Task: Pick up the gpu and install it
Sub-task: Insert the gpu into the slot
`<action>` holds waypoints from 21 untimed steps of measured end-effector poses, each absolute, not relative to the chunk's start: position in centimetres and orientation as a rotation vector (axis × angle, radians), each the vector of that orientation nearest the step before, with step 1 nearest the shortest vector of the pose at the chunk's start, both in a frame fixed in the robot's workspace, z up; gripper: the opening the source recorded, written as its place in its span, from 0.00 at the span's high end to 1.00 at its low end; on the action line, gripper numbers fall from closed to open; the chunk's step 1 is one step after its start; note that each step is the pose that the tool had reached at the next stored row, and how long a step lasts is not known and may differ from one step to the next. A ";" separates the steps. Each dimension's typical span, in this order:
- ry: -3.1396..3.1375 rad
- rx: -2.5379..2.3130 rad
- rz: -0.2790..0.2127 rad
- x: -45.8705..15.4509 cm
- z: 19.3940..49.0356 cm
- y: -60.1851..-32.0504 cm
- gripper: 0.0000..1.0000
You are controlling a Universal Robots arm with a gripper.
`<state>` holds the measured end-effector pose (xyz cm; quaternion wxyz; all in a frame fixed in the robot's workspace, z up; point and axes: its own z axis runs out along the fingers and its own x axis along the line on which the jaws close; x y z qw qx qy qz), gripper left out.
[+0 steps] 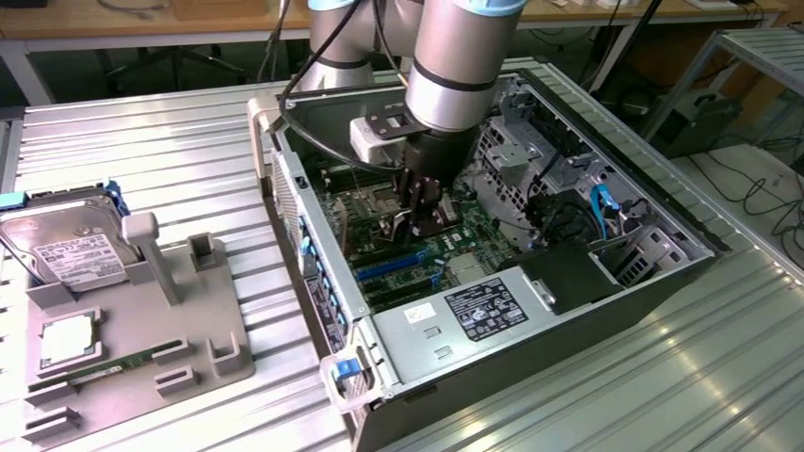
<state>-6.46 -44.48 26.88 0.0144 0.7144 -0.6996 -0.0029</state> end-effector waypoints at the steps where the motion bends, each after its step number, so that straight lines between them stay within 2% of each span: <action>1: -2.178 2.225 -0.010 -6.6 26.8 -44.5 0.72; 21: -2.187 2.239 -0.007 -8.1 25.1 -45.2 0.72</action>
